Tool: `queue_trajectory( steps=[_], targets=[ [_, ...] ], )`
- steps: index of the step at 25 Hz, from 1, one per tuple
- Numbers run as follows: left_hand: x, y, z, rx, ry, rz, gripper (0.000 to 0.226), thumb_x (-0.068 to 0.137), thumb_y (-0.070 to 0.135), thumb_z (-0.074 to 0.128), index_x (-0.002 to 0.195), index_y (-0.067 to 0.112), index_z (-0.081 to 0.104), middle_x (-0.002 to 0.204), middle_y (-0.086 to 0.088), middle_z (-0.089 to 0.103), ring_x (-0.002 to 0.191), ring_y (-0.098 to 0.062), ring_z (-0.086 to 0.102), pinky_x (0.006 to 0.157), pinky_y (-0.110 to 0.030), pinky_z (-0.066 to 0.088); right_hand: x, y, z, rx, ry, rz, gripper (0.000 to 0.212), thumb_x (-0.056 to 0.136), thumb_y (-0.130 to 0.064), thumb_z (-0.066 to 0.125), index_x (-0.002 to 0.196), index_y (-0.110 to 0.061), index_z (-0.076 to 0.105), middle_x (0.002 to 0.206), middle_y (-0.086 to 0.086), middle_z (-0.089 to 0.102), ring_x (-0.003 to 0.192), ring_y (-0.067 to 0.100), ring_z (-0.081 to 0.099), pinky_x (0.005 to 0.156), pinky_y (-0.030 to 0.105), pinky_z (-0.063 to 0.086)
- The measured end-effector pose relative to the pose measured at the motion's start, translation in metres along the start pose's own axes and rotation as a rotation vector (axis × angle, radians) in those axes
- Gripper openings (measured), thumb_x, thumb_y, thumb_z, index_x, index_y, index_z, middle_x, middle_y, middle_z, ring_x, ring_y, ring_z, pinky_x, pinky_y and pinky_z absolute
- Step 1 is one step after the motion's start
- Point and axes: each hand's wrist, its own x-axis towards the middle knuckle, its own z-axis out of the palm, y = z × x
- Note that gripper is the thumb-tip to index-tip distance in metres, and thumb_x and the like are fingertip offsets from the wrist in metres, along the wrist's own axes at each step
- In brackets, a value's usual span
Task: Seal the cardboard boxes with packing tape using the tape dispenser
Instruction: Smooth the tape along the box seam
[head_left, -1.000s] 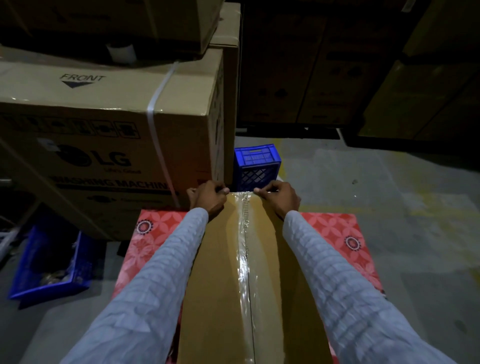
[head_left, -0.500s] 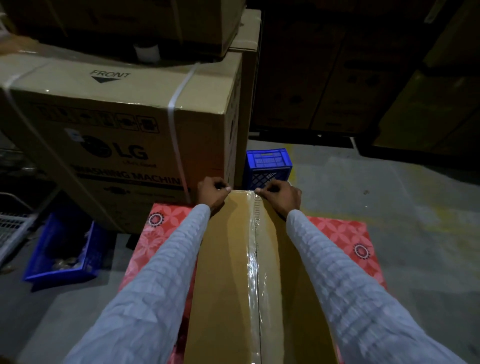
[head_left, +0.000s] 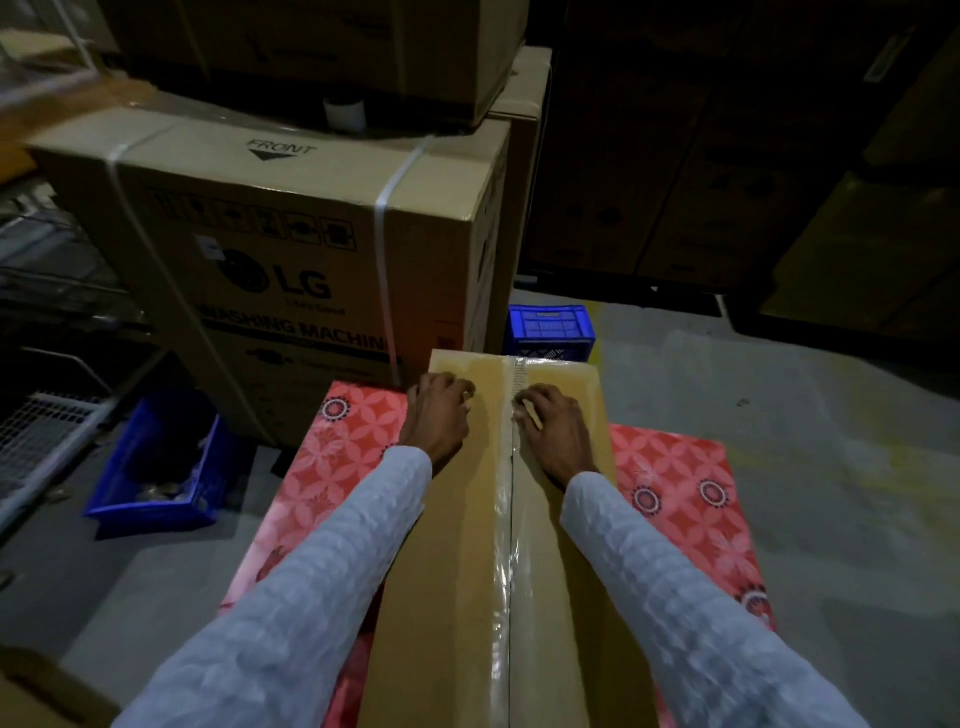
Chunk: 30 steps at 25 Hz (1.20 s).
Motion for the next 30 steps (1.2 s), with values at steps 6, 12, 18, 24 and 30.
queue_trajectory(
  steps=[6,12,18,24,30],
  targets=[
    [-0.107,0.012,-0.009,-0.012,-0.093,0.099,0.027,0.102,0.022,0.052,0.123,0.029,0.068,0.143,-0.002,0.054,0.134,-0.025,0.041,0.112,-0.044,0.037,-0.115,-0.022,-0.009,0.016,0.036,-0.045,0.024,0.099,-0.035,0.061,0.119,-0.027,0.070,0.129,-0.004,0.060,0.114,0.023,0.057,0.101,0.037,0.042],
    [-0.216,0.009,-0.029,-0.078,-0.100,0.220,0.024,0.101,0.017,0.056,0.119,0.021,0.071,0.137,-0.004,0.058,0.132,-0.026,0.046,0.108,-0.042,0.043,-0.247,-0.063,-0.027,0.031,0.076,-0.034,0.016,0.099,-0.026,0.064,0.113,-0.027,0.073,0.121,-0.007,0.062,0.105,0.019,0.058,0.089,0.037,0.051],
    [-0.334,0.016,-0.034,-0.132,-0.047,0.274,0.021,0.096,0.014,0.062,0.114,0.018,0.072,0.120,-0.006,0.059,0.118,-0.025,0.050,0.095,-0.043,0.051,-0.357,-0.098,-0.023,0.061,0.056,-0.007,0.018,0.099,-0.024,0.065,0.116,-0.024,0.071,0.123,-0.006,0.060,0.111,0.015,0.054,0.091,0.038,0.054],
    [-0.400,0.009,-0.030,-0.237,0.093,0.302,0.015,0.091,0.009,0.069,0.103,0.015,0.072,0.107,-0.004,0.063,0.100,-0.019,0.056,0.084,-0.037,0.053,-0.422,-0.109,-0.021,0.143,0.144,-0.069,0.021,0.092,-0.017,0.073,0.112,-0.017,0.075,0.117,0.002,0.066,0.111,0.016,0.058,0.094,0.034,0.054],
    [-0.425,0.005,-0.023,-0.267,0.172,0.274,0.024,0.083,0.007,0.069,0.105,0.012,0.076,0.114,-0.006,0.074,0.116,-0.027,0.061,0.100,-0.040,0.050,-0.430,-0.099,-0.016,0.143,0.223,-0.068,0.033,0.075,0.004,0.085,0.101,-0.014,0.077,0.106,0.004,0.071,0.102,0.020,0.065,0.087,0.042,0.060]
  ],
)
